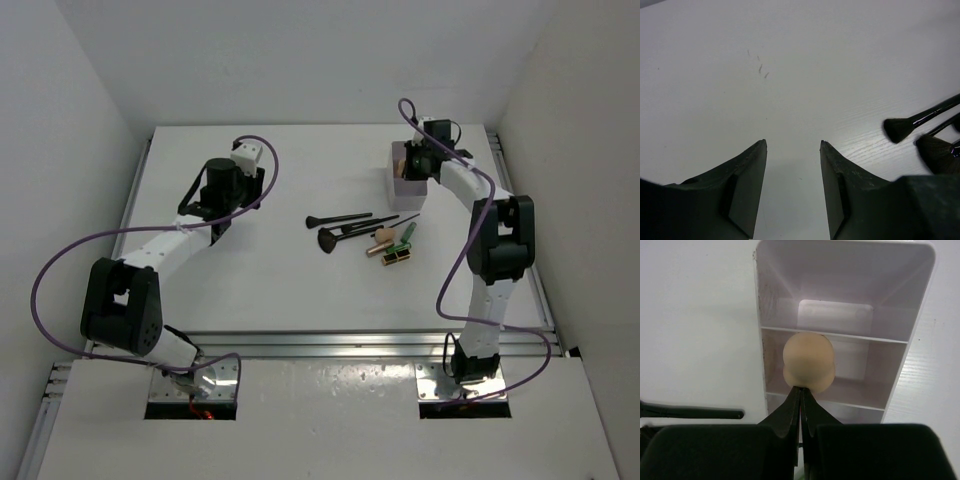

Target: Organize the makeup

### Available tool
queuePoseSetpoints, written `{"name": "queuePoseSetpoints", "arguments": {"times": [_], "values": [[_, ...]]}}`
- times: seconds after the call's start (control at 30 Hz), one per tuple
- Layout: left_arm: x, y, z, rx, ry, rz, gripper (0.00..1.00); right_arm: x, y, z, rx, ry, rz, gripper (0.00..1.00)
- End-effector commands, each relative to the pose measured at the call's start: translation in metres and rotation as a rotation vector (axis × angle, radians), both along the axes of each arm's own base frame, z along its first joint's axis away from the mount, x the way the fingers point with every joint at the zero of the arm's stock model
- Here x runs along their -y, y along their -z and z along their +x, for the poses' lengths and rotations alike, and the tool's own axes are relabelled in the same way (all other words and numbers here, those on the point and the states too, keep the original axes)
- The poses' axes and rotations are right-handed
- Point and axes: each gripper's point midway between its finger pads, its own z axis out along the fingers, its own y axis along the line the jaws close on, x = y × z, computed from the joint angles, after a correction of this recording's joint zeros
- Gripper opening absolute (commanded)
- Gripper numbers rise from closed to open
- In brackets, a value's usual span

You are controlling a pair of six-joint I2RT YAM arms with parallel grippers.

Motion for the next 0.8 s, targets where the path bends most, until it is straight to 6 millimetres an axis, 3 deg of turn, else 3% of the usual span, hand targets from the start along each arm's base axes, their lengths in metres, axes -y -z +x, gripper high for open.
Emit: {"name": "queuePoseSetpoints", "arguments": {"times": [0.0, 0.1, 0.2, 0.23, 0.27, 0.3, 0.33, 0.4, 0.57, 0.6, 0.77], "values": [[-0.003, -0.019, 0.005, 0.059, 0.0, -0.01, 0.53, -0.001, -0.006, 0.001, 0.02, -0.008, 0.015, 0.0], [-0.001, -0.019, 0.004, 0.058, 0.009, -0.013, 0.54, -0.001, -0.004, -0.009, -0.01, -0.027, 0.004, 0.0], [-0.001, -0.017, 0.004, 0.058, 0.009, -0.014, 0.54, -0.002, -0.015, -0.017, -0.006, -0.056, 0.0, 0.07], [-0.001, -0.017, 0.004, 0.058, 0.009, -0.014, 0.54, -0.002, -0.028, -0.017, 0.019, -0.062, 0.002, 0.1], [0.0, -0.017, 0.003, 0.057, 0.017, -0.017, 0.55, -0.004, -0.033, -0.018, 0.028, -0.077, 0.006, 0.24], [0.0, -0.013, 0.002, 0.049, 0.017, -0.015, 0.57, -0.004, -0.034, -0.019, 0.033, -0.085, 0.001, 0.3], [0.0, -0.015, 0.003, 0.059, 0.017, -0.017, 0.59, -0.005, -0.046, -0.02, 0.058, -0.088, 0.0, 0.34], [0.0, -0.011, 0.001, 0.05, 0.017, -0.015, 0.6, -0.004, -0.048, -0.022, 0.061, -0.087, 0.002, 0.37], [0.001, -0.009, 0.0, 0.049, 0.026, -0.018, 0.64, -0.004, -0.064, -0.017, 0.103, -0.088, 0.002, 0.29], [0.001, -0.009, 0.0, 0.049, 0.026, -0.018, 0.64, -0.004, -0.067, -0.013, 0.113, -0.085, 0.004, 0.24], [0.001, -0.006, -0.003, 0.049, 0.026, -0.018, 0.65, -0.003, -0.068, 0.009, 0.145, -0.063, 0.0, 0.18]]}}
